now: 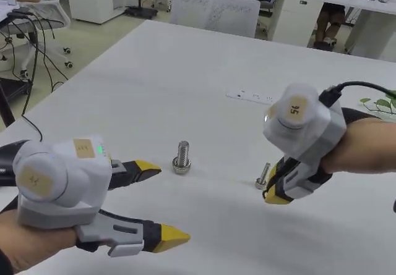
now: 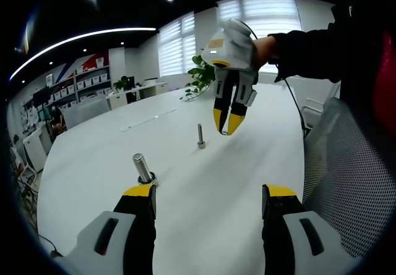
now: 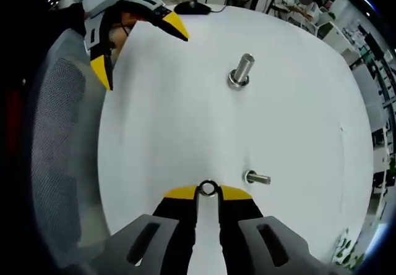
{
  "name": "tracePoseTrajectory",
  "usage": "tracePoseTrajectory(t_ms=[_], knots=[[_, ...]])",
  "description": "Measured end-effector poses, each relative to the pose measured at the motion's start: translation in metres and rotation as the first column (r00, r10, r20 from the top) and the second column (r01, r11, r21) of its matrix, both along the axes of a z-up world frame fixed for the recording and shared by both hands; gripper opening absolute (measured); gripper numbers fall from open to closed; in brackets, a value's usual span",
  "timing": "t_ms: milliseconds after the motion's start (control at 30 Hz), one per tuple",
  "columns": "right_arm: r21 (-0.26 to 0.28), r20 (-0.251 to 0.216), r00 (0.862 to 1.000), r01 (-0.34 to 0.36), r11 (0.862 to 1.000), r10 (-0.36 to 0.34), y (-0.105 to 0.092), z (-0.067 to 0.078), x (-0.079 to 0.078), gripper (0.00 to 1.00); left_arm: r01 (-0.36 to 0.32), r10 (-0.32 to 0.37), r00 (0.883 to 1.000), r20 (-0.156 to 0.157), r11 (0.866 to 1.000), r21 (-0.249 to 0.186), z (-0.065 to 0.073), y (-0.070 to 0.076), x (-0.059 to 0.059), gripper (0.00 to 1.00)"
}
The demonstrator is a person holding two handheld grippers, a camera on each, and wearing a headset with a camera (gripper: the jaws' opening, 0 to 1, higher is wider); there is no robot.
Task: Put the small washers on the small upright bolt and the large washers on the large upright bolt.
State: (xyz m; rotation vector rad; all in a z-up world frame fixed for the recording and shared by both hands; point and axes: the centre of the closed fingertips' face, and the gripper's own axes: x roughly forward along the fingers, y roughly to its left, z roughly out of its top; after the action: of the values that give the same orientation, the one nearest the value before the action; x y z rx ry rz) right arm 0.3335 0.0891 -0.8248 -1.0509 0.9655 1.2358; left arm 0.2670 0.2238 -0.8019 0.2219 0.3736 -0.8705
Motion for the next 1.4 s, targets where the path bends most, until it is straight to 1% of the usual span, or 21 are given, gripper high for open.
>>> tracePoseTrajectory(t_ms=[167,400,467,533,567,733,767,833,967,1067,1400], knots=[[-0.001,0.019,1.0,0.014,1.0,-0.014,-0.007,0.009,0.007,0.13,0.0,0.0,1.0,-0.002,1.0,0.001,0.0,0.0,0.0,0.69],[0.003,0.051,0.998,0.029,1.0,-0.029,-0.011,0.022,0.023,0.13,0.002,-0.002,1.0,-0.004,1.0,0.001,-0.001,-0.002,0.001,0.69],[0.005,0.057,0.998,0.028,1.0,-0.029,-0.01,0.025,0.027,0.13,0.001,-0.001,1.0,-0.005,1.0,0.001,-0.001,-0.002,0.001,0.69],[0.002,0.065,0.998,0.022,1.0,-0.022,-0.008,0.026,0.037,0.13,0.0,0.0,1.0,-0.005,1.0,-0.001,0.0,-0.002,0.002,0.69],[0.003,0.068,0.998,0.019,1.0,-0.019,-0.007,0.028,0.039,0.13,-0.001,0.001,1.0,-0.006,1.0,0.0,-0.001,-0.002,0.002,0.69],[0.002,0.08,0.997,0.005,1.0,-0.005,-0.001,0.032,0.045,0.13,-0.005,0.005,1.0,-0.008,1.0,0.001,-0.002,-0.001,0.002,0.69],[0.003,0.08,0.997,0.002,1.0,-0.002,0.0,0.032,0.05,0.13,-0.006,0.006,1.0,-0.009,1.0,0.0,-0.002,0.0,0.002,0.69],[-0.001,0.079,0.997,-0.002,1.0,0.003,0.001,0.03,0.054,0.13,-0.009,0.009,1.0,-0.011,1.0,0.0,-0.002,0.0,0.002,0.69],[-0.006,0.071,0.997,-0.01,1.0,0.01,0.004,0.027,0.055,0.13,-0.011,0.011,1.0,-0.015,1.0,0.0,-0.004,0.001,0.002,0.69],[-0.018,0.06,0.998,-0.012,1.0,0.013,0.003,0.023,0.055,0.13,-0.013,0.013,1.0,-0.018,1.0,0.001,-0.005,0.001,0.001,0.69],[-0.026,0.032,0.999,-0.012,1.0,0.013,0.002,0.014,0.056,0.13,-0.016,0.016,0.999,-0.029,1.0,0.002,-0.007,0.002,0.002,0.69]])
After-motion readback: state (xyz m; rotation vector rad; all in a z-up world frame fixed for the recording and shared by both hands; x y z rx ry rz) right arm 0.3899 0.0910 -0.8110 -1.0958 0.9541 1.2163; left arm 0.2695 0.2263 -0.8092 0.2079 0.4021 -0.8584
